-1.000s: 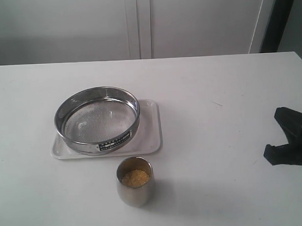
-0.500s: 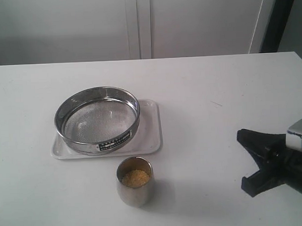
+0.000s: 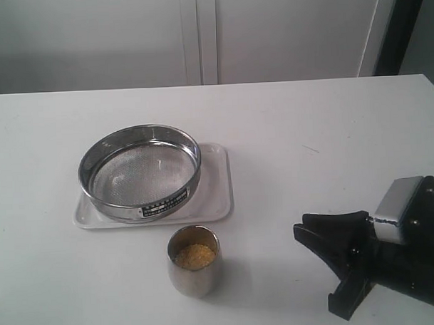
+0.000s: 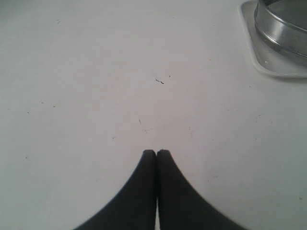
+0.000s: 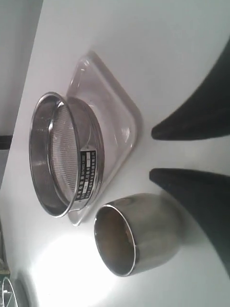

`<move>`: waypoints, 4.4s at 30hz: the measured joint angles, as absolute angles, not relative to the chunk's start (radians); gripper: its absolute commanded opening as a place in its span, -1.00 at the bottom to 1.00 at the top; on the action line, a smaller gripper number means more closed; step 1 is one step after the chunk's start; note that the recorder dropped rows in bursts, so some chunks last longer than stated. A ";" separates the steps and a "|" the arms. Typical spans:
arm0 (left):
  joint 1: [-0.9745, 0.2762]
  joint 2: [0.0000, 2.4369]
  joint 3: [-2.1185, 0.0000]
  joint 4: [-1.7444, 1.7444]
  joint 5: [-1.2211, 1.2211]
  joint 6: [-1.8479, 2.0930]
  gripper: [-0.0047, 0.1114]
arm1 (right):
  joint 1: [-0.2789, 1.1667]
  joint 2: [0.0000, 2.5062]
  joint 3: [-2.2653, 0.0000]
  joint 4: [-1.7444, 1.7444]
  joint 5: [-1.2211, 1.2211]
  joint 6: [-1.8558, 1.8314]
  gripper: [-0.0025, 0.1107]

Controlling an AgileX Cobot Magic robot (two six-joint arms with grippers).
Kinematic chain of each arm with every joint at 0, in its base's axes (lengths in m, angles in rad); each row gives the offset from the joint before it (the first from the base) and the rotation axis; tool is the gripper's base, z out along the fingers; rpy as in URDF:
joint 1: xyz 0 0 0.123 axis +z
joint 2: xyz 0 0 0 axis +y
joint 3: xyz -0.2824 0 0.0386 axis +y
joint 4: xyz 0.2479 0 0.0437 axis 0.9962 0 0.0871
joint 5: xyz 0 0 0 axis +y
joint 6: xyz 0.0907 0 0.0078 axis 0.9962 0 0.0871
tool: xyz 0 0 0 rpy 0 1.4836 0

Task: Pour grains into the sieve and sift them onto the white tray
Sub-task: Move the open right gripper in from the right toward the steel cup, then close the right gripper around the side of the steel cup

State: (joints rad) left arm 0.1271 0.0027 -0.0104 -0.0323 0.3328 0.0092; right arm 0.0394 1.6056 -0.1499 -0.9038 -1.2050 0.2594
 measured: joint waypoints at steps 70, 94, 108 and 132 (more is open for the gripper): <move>0.127 0.003 -0.010 -0.032 0.333 0.009 -0.92 | 0.329 1.947 -0.488 -0.988 -1.161 -0.012 0.59; 0.127 0.003 -0.010 -0.032 0.333 0.009 -0.92 | 0.408 1.947 -0.522 -0.976 -1.002 0.000 0.59; 0.127 0.003 -0.010 -0.032 0.333 0.009 -0.92 | 0.410 2.029 -0.582 -0.977 -1.069 0.049 0.59; 0.127 0.003 -0.010 -0.032 0.333 0.009 -0.92 | 0.465 2.162 -0.706 -1.001 -1.182 0.053 0.59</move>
